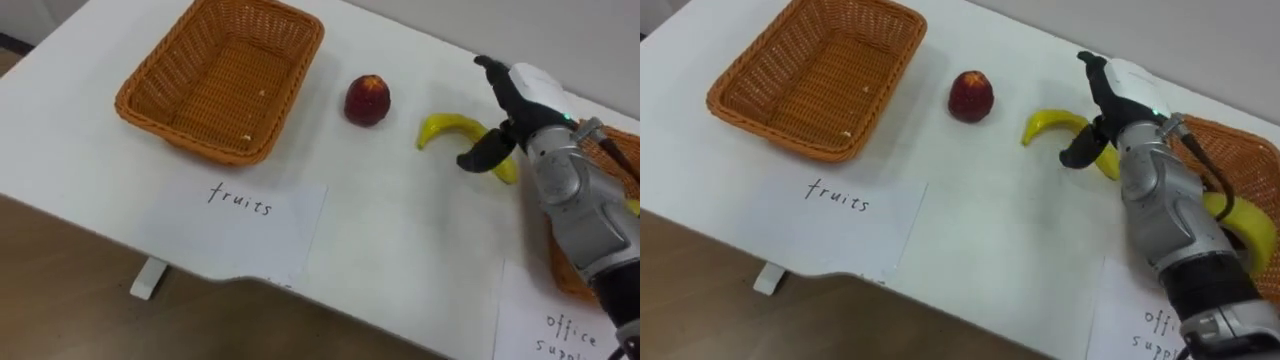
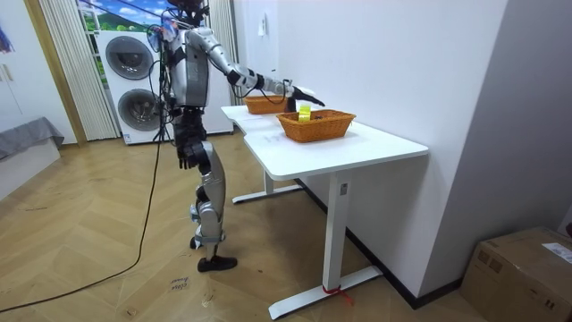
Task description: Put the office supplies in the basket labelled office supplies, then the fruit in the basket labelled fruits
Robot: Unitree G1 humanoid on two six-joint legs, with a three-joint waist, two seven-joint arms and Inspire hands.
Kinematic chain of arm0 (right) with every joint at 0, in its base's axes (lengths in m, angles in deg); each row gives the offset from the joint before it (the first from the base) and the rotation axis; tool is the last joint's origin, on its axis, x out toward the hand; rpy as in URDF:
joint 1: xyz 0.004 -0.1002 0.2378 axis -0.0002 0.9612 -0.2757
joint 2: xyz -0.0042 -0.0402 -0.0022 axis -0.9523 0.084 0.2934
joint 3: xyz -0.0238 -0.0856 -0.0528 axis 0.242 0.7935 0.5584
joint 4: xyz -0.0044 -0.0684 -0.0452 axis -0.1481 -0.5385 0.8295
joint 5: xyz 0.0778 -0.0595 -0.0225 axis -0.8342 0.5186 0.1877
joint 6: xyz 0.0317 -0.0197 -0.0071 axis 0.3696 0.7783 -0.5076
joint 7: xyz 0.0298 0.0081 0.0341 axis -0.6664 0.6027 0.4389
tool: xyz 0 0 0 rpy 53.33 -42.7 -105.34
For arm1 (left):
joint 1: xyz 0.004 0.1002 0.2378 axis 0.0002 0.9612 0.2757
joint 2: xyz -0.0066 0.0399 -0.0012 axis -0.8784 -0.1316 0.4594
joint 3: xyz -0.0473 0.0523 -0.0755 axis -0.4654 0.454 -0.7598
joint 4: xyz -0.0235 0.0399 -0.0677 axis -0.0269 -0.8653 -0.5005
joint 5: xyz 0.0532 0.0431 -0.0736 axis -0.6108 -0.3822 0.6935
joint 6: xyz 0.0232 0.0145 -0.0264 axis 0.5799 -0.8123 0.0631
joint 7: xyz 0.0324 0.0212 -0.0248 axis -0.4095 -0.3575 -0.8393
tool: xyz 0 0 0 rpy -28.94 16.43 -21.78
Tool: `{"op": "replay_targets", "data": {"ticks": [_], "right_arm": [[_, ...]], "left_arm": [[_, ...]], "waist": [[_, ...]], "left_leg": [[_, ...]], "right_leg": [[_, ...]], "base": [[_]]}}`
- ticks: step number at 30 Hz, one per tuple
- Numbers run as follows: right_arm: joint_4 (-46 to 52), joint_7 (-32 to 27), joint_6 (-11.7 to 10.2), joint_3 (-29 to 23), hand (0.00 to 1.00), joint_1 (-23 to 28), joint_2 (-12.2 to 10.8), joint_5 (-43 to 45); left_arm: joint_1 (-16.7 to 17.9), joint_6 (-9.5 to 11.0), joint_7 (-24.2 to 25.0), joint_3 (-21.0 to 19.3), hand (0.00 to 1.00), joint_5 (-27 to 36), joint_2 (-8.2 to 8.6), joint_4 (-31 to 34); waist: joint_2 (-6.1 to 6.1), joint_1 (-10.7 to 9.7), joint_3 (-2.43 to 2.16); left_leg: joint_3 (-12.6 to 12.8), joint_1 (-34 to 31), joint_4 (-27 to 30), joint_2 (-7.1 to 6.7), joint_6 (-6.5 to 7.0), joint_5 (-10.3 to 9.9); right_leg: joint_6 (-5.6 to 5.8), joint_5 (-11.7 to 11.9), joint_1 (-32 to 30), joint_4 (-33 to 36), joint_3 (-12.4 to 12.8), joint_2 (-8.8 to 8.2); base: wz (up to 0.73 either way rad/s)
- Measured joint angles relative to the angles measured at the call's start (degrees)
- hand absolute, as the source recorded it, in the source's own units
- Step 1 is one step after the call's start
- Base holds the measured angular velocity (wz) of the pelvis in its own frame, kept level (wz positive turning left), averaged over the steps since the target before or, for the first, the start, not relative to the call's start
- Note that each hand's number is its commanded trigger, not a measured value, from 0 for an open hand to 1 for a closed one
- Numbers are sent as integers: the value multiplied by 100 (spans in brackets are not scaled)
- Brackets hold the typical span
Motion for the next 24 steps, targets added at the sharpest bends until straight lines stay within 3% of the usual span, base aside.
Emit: {"op": "replay_targets", "data": {"ticks": [7, 18, 22, 24], "right_arm": [[-487, 0, -59, 34, 0, -236, 1, 19], [-667, -57, -58, 189, 0, -344, 8, 23], [-703, -153, -64, 195, 0, -356, 9, 20], [-795, -169, -69, 196, 0, -401, 9, 19]], "left_arm": [[-42, 2, 1, 7, 0, -3, -27, 13], [-91, -37, -7, 192, 0, -4, -89, -4], [-90, -84, -7, 337, 0, -3, -93, 4], [-89, -111, 2, 442, 0, -2, -91, 4]], "waist": [[32, 18, 24], [78, 22, 49], [119, 24, 43], [164, 24, 16]], "left_leg": [[-115, -71, 39, -61, 17, 11], [-116, -83, 42, -67, 14, 21], [-120, -102, 50, -67, 13, 23], [-120, -100, 51, -69, 15, 31]], "right_leg": [[0, 0, 7, 0, -192, -57], [-5, 3, 6, 0, -194, -59], [-15, 9, -8, 0, -201, -59], [-17, 11, -6, 0, -202, -60]], "base": [[9], [0], [0], [0]]}}
